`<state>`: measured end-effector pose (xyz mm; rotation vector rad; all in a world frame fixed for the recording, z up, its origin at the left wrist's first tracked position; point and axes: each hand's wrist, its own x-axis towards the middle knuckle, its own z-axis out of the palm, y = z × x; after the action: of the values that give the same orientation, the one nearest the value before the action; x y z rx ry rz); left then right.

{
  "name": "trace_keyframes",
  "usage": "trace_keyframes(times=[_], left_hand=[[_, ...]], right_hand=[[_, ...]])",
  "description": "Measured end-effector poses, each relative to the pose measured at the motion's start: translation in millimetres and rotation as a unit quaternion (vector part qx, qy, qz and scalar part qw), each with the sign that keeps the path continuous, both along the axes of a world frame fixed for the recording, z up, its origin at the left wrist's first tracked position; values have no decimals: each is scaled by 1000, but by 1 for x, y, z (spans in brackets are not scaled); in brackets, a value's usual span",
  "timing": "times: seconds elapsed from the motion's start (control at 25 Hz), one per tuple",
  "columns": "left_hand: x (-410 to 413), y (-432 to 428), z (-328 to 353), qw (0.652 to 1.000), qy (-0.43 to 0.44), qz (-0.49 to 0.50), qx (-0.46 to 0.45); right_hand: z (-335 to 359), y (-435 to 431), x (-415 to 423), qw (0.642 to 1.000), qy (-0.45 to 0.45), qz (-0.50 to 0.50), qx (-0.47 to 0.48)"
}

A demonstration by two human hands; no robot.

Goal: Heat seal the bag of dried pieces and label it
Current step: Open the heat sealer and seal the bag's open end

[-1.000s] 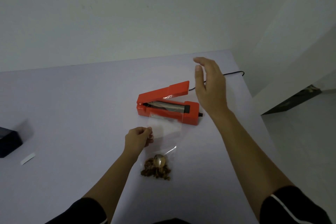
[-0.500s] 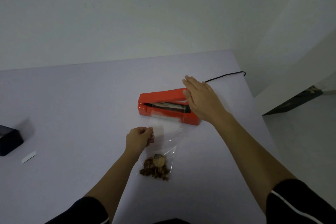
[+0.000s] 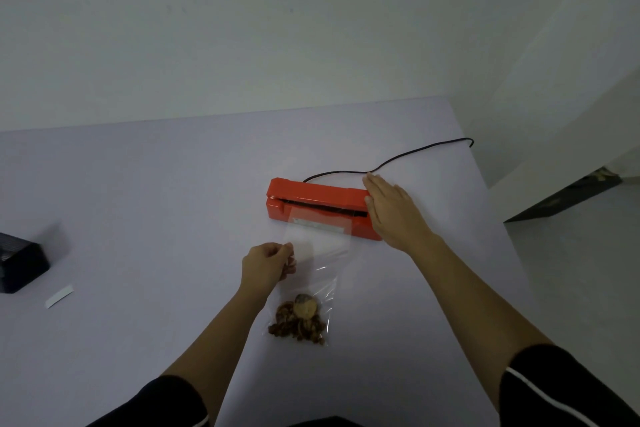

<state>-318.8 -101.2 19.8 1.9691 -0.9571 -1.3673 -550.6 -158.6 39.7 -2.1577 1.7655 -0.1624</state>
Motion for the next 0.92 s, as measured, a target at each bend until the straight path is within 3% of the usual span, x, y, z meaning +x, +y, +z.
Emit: trace_keyframes(times=[0.28, 0.48, 0.92], left_hand=[[0, 0, -1, 1000, 3, 5, 8], [1, -2, -4, 1000, 7, 6, 14], [6, -4, -18, 1000, 16, -2, 18]], right_hand=[[-12, -1, -1, 998, -28, -16, 53], [-20, 0, 2, 998, 52, -18, 37], [-32, -3, 1, 998, 64, -13, 18]])
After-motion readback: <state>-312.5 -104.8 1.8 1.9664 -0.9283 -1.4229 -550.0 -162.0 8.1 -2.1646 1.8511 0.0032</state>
